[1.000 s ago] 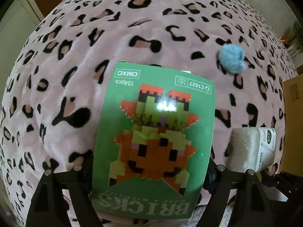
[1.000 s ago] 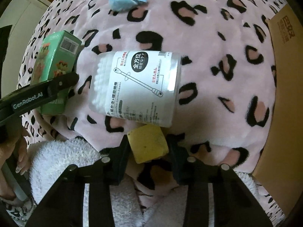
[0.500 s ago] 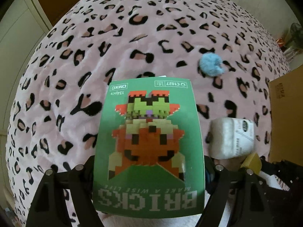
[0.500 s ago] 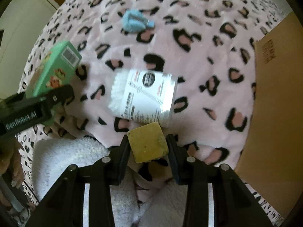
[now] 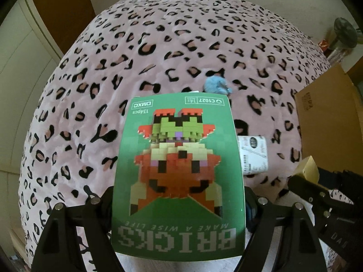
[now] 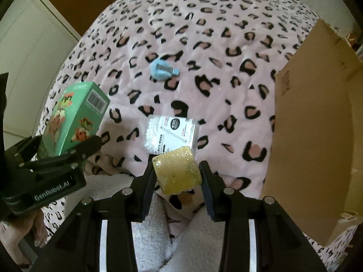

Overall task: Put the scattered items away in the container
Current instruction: 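Carry the BRICKS box and yellow sponge over the cardboard box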

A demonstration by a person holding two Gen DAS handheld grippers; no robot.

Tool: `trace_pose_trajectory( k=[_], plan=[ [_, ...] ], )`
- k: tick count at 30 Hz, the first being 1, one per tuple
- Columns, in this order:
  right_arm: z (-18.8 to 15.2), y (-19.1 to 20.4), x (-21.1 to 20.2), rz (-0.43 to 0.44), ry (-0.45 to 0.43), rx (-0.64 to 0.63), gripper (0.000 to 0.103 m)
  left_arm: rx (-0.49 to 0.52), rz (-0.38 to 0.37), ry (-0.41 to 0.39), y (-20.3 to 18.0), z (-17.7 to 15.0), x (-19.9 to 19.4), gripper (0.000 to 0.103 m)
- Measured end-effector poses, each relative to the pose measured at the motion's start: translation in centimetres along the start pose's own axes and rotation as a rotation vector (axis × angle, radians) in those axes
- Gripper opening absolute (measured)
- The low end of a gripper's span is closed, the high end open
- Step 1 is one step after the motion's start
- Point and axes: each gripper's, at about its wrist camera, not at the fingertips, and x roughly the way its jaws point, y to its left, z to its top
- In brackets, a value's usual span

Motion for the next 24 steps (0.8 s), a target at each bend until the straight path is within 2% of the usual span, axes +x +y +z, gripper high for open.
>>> trace_pose_trajectory(
  k=[10,24],
  plan=[
    [-0.3,-0.1,-3.5,0.013,-0.067,0.014,0.039,0.044,0.006,-0.026,-2.3,-0.6,-3.0,0.082],
    [-0.8,-2.7,-9.3,0.032,-0.157,0.045,0.039,0.102,-0.032,-0.047,-6.9,-0.3,-6.5,0.082]
  ],
)
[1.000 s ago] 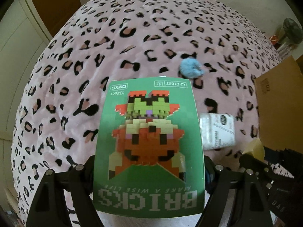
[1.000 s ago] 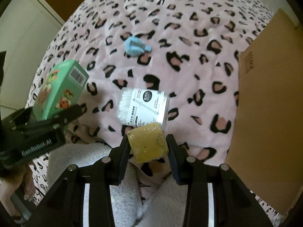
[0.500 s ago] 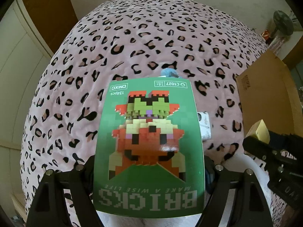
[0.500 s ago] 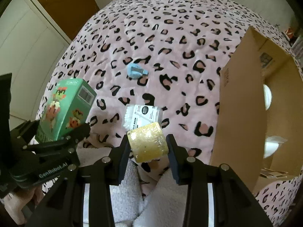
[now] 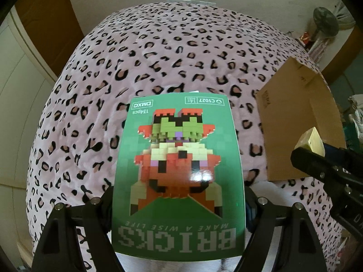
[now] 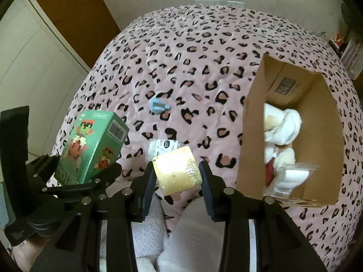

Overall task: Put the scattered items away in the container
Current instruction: 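Carry the BRICKS box and yellow sponge over the cardboard box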

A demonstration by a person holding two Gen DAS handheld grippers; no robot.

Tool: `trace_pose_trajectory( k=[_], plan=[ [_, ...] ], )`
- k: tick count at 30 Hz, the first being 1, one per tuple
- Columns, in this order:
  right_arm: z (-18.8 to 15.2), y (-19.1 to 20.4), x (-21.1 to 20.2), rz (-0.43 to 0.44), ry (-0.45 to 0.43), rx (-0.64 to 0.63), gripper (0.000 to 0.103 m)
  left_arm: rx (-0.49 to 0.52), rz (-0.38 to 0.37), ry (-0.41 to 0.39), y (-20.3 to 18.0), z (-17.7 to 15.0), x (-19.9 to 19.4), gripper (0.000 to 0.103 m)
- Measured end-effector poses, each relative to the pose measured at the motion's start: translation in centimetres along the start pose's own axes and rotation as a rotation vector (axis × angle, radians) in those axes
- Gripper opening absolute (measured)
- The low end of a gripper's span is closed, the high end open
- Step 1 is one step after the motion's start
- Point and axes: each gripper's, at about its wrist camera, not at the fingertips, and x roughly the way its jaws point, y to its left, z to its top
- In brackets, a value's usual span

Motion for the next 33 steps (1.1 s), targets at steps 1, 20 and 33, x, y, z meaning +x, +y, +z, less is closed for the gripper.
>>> trace_pose_trajectory(
  k=[1,20,33],
  plan=[
    [0.1,-0.4,-0.4,0.0,-0.006,0.006,0.039,0.008,-0.002,-0.001,-0.5,0.1,-0.2,0.082],
    [0.5,-8.6,-5.4,0.001,-0.075,0.119,0.039,0.158,-0.061,-0.024,-10.1,3.0,-2.7,0.082],
    [0.4,-15.4,-7.3,-0.026,-0.114,0.23,0.039,0.241,-0.119,-0.03,-16.6,5.8,-2.9,0.082]
  ],
)
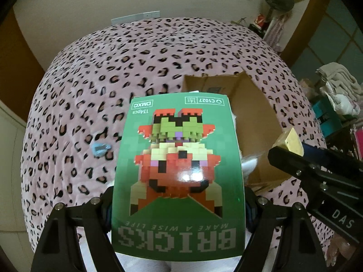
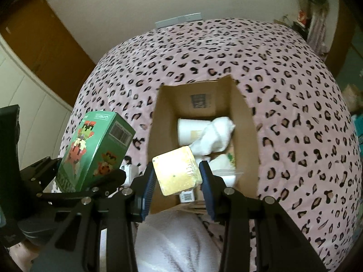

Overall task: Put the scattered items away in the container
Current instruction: 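Carry the BRICKS box and yellow sponge over the cardboard box, then open both grippers to drop the BRICKS box and sponge into the box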

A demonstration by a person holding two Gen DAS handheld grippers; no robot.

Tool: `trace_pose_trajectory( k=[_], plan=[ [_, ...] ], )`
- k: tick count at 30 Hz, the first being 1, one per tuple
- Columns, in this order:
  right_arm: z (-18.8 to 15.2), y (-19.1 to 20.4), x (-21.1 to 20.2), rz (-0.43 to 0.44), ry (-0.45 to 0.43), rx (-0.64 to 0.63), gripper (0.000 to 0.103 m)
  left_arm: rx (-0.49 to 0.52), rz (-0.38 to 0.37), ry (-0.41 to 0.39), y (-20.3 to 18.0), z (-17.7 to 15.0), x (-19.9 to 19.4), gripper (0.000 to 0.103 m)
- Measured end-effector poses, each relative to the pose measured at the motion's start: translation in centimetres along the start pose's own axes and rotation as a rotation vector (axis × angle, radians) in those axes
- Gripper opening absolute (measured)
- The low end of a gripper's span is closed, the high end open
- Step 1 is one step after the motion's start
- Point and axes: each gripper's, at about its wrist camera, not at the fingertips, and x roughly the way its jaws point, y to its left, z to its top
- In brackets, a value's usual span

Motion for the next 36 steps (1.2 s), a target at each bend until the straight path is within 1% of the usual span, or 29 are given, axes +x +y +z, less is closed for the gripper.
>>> trace_pose_trajectory(
  k=[7,13,25,30,31,36],
  plan=[
    [0.5,-3.7,0.5,-0.02,0.002,0.058,0.039,0.033,-0.018,0.011,-2.8,2.4,1.8,0.082],
    [0.3,-5.7,1.5,-0.035,0.027,0.082,0.039,0.035,-0.037,0.034,-4.3,3.7,3.8,0.082],
    [-0.3,-6.8,3.6,-0.041,0.076,0.089,0.039,0.039,-0.033,0.077,-4.8,4.1,6.5,0.082],
    [-0.6,-6.6,4.4,-0.06,0.1,0.064,0.04,0.016,-0.046,0.099,-4.7,4.4,7.2,0.083],
    [-0.6,-6.6,4.5,-0.069,0.104,0.056,0.041,0.015,-0.047,0.105,-4.8,4.5,7.4,0.083],
    [-0.8,-5.7,4.8,-0.113,0.11,0.001,0.068,0.025,-0.042,0.146,-5.8,4.9,8.4,0.083]
  ],
)
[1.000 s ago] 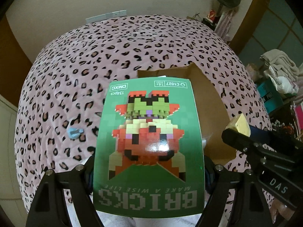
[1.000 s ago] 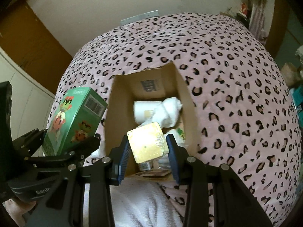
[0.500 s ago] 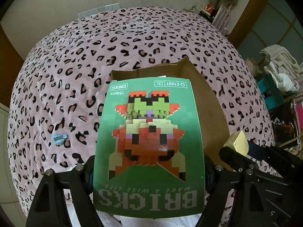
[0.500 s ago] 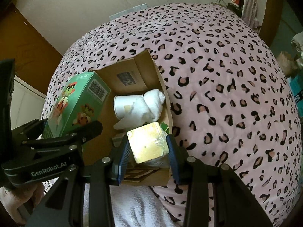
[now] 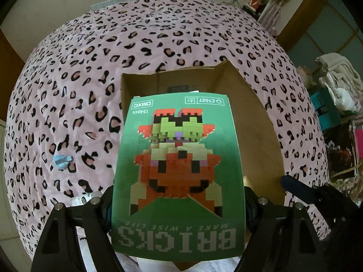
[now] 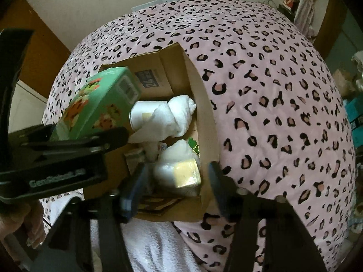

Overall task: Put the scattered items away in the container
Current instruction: 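Open both grippers to drop the BRICKS box and sponge into the box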

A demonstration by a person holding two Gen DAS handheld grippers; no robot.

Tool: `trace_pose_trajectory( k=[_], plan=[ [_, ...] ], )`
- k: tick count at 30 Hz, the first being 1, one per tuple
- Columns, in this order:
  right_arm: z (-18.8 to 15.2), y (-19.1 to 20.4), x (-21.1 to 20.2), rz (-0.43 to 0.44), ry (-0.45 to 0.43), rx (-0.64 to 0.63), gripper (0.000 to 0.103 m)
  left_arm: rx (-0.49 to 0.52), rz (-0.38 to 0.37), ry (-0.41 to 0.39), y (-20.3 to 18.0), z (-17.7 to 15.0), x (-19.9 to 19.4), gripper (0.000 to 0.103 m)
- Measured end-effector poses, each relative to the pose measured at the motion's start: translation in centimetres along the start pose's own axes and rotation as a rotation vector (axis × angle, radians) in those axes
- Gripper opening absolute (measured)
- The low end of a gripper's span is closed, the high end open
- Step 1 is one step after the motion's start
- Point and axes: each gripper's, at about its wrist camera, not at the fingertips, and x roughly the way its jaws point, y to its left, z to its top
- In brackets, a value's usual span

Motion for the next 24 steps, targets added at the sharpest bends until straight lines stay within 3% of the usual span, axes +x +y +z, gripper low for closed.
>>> trace_pose_trajectory(
  k=[8,24],
  plan=[
    [-0.2,-0.5,-0.6,-0.037,-0.002,0.013,0.073,-0.032,0.017,0.035,-0.4,0.4,0.5,0.085],
    [-0.1,0.5,-2.5,-0.031,-0.023,0.019,0.073,-0.083,0.004,-0.024,2.6,-0.7,-3.5,0.085]
  ],
)
